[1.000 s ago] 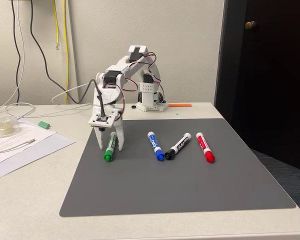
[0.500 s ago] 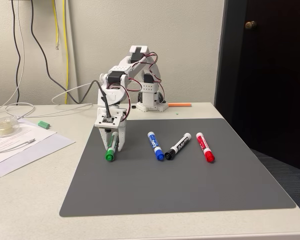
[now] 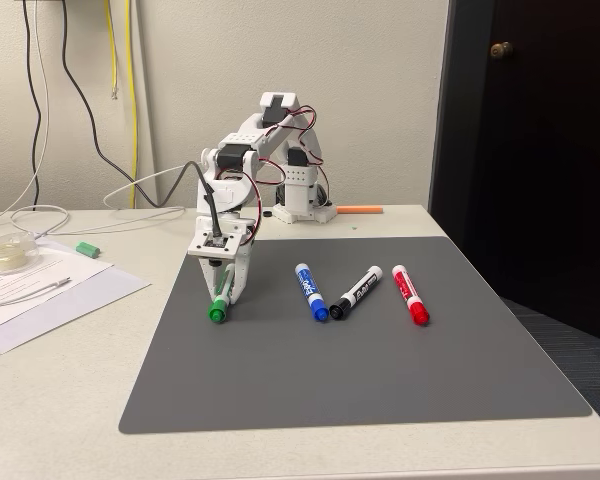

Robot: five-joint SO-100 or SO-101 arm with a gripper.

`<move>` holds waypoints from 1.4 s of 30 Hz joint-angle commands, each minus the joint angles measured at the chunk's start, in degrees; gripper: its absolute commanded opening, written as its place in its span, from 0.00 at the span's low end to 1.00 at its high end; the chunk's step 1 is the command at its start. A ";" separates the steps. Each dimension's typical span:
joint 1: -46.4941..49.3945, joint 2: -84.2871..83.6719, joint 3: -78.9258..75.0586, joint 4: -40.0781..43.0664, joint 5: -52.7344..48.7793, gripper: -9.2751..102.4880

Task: Pick up the green marker.

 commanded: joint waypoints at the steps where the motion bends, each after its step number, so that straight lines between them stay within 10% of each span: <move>1: -0.18 0.44 0.44 0.62 0.79 0.11; 12: -1.49 6.50 -1.14 5.45 7.38 0.11; 20: -9.32 -4.04 -49.66 38.50 28.48 0.11; 42: -13.10 -8.35 -53.96 38.50 33.66 0.11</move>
